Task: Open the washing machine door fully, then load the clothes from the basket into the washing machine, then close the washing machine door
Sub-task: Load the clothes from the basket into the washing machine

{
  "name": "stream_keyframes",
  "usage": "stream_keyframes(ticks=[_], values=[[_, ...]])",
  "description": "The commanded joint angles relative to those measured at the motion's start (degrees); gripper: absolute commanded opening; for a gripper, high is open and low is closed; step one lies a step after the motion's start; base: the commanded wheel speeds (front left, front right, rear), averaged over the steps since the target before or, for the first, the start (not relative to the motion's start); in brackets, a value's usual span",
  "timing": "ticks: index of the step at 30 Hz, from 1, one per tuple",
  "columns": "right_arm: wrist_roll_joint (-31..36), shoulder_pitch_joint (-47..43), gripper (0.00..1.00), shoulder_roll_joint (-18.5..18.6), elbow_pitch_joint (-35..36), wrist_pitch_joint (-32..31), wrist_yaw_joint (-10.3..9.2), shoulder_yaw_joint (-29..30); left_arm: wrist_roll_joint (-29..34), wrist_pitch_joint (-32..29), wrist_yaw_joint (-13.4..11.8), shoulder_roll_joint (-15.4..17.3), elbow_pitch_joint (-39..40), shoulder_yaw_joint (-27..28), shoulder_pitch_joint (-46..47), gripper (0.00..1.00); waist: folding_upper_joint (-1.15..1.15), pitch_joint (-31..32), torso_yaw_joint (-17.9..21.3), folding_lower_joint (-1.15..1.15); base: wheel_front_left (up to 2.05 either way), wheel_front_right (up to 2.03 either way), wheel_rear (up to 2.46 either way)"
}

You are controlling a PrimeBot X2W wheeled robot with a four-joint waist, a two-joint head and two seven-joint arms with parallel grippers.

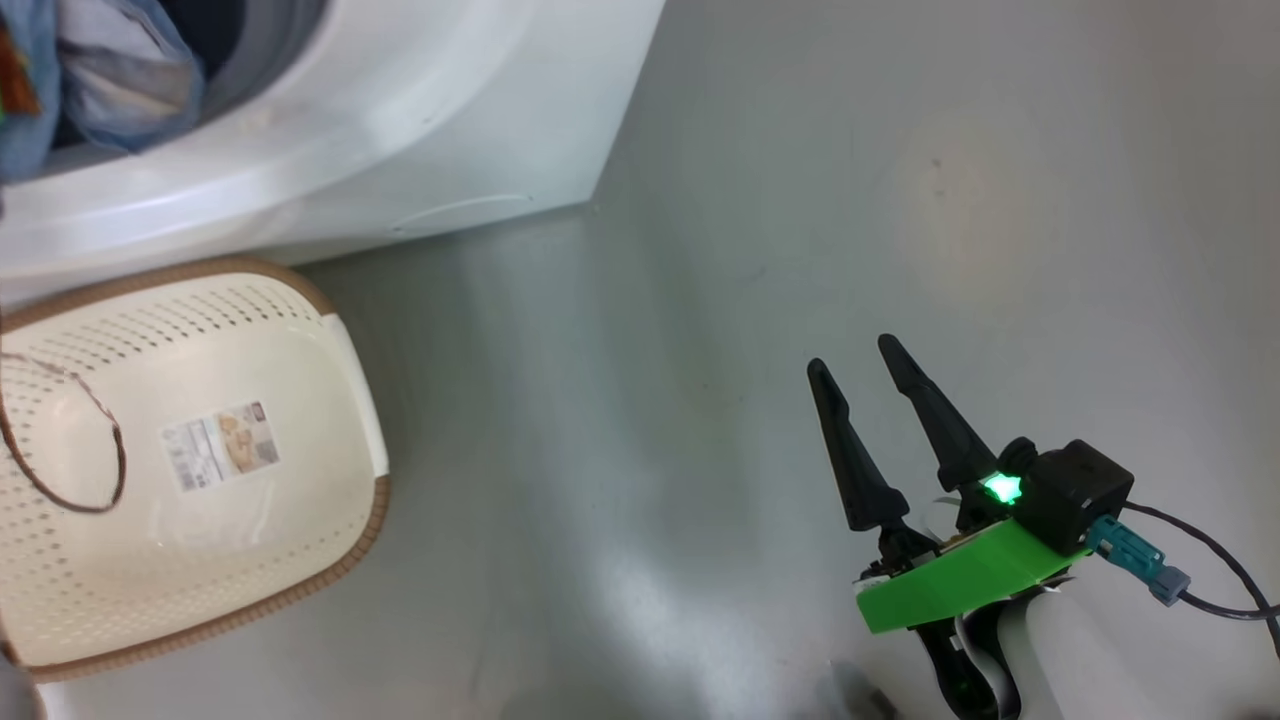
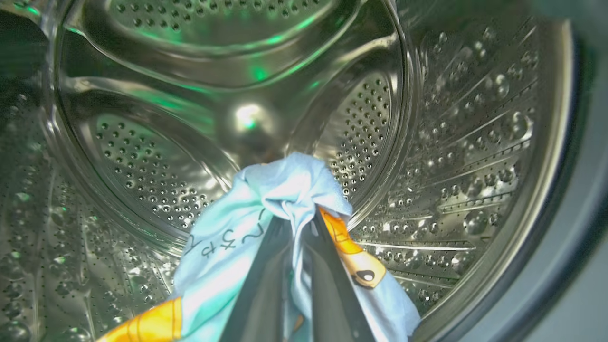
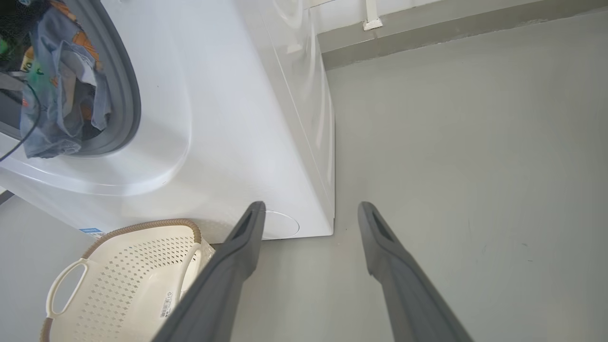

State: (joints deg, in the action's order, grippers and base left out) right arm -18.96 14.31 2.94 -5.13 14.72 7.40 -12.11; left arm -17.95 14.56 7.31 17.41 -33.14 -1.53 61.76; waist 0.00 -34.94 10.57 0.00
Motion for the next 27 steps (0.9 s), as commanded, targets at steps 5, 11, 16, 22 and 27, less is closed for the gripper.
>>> stream_keyframes(ticks=[5,11,16,22,27], values=[[-1.5,0.1,1.00,-0.1,1.6,0.3,0.09,-1.9,-1.4,0.4,0.2,3.8,-3.1,-0.6,5.1,0.00,0.00,-3.3,1.6,0.00,0.00,0.00,0.00],[-2.3,0.2,1.00,-0.1,1.4,0.3,0.09,-3.0,-3.2,-1.7,0.2,5.2,-8.2,-3.1,10.3,0.00,0.00,-5.5,2.4,0.00,0.00,0.00,0.00],[-2.9,0.2,1.00,-0.1,1.3,0.3,0.09,-4.1,-5.3,-3.9,0.2,6.4,-12.0,-5.3,14.8,0.00,0.00,-7.4,2.9,0.00,0.00,0.00,0.00],[-3.2,0.2,1.00,-0.1,0.9,0.3,0.09,-5.3,-7.5,-5.5,0.2,7.4,-15.1,-7.3,19.4,0.00,0.00,-9.0,3.3,0.00,0.00,0.00,0.00],[-3.6,0.0,1.00,-0.1,0.5,0.3,0.09,-6.6,-8.9,-6.1,0.2,8.3,-16.9,-9.9,22.2,0.00,0.00,-10.0,3.8,0.00,0.00,0.00,0.00]])
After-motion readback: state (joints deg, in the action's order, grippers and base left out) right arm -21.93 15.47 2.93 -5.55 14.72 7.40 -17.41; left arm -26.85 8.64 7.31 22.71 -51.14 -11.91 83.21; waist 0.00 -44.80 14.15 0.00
